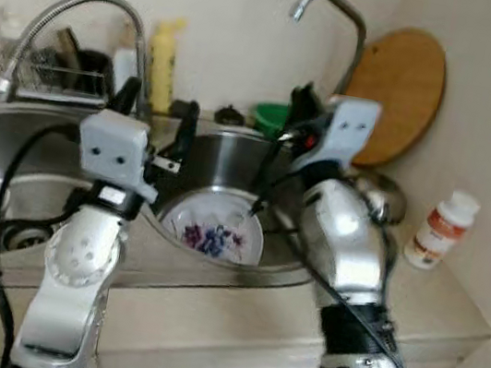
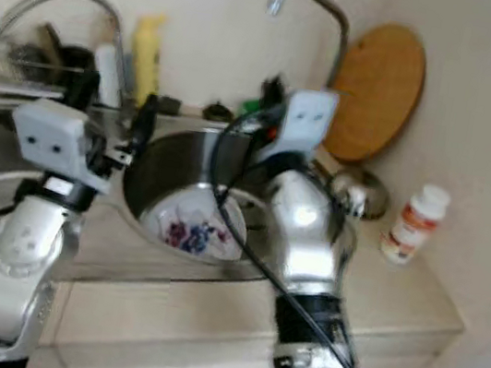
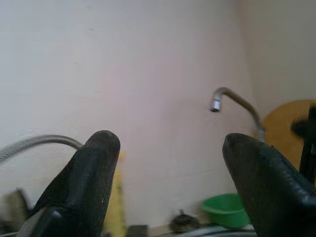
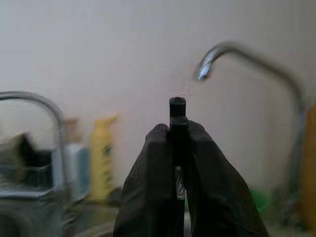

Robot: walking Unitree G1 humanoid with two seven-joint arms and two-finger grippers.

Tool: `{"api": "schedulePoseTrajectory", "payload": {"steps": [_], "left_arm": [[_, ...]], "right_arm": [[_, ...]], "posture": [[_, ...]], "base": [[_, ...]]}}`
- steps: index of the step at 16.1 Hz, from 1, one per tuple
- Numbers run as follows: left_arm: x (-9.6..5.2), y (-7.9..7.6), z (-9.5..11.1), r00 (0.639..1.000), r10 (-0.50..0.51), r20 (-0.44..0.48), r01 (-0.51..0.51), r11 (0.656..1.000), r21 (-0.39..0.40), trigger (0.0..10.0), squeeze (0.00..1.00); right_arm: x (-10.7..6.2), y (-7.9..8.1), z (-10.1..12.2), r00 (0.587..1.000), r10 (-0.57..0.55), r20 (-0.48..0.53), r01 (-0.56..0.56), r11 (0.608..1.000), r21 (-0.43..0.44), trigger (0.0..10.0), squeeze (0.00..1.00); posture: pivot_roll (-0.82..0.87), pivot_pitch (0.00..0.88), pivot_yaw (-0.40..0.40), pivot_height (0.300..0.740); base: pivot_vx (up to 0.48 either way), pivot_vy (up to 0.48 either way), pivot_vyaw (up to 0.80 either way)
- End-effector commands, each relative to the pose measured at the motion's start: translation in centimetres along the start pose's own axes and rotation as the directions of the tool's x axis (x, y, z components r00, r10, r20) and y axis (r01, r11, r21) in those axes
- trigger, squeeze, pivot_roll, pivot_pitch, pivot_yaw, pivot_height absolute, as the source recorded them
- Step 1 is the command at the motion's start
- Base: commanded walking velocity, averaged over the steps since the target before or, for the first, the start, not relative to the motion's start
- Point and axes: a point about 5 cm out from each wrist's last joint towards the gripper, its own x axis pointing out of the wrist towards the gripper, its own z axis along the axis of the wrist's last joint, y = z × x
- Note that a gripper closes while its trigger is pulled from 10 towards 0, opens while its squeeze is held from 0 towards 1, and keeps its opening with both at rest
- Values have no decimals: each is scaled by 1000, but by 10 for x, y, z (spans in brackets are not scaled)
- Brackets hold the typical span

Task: Kitchen organization

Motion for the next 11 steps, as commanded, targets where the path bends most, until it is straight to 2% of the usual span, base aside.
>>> {"api": "schedulePoseTrajectory", "payload": {"steps": [1, 2, 4, 5, 6, 11], "left_arm": [[1, -4, 3, 1000, -13, 13, 13, 1000, 0, 10000, 0], [1, -5, 3, 1000, -15, 11, 15, 1000, 0, 10000, 0], [1, -5, 3, 1000, -16, 2, 16, 1000, 2, 10000, 0], [0, -5, 2, 1000, -15, -4, 15, 1000, 3, 10000, 0], [0, -6, 1, 1000, -14, -10, 14, 1000, 5, 10000, 0], [-2, -6, -2, 999, -14, -33, 14, 1000, -7, 10000, 0]], "right_arm": [[3, 0, -2, 1000, 0, -15, 0, 1000, 16, 10000, 0], [3, 1, -10, 998, 4, -55, -3, 1000, 13, 10000, 0], [0, 10, -39, 970, 65, -234, -57, 998, 41, 10000, 0], [-4, 11, -51, 957, 71, -282, -67, 997, 26, 10000, 51], [-7, 11, -57, 949, 73, -307, -66, 997, 32, 10000, 1000], [-13, 10, -63, 939, 90, -333, -65, 994, 87, 10000, 1000]], "posture": [[9, 0, -56, 736], [10, 0, -57, 736], [13, 0, -59, 736], [17, 0, -60, 736], [22, 0, -62, 736], [13, 0, -59, 736]], "base": [[0, 0, 0], [0, 0, 0], [0, 0, 0], [0, 0, 0], [0, 0, 0], [0, 0, 0]]}}
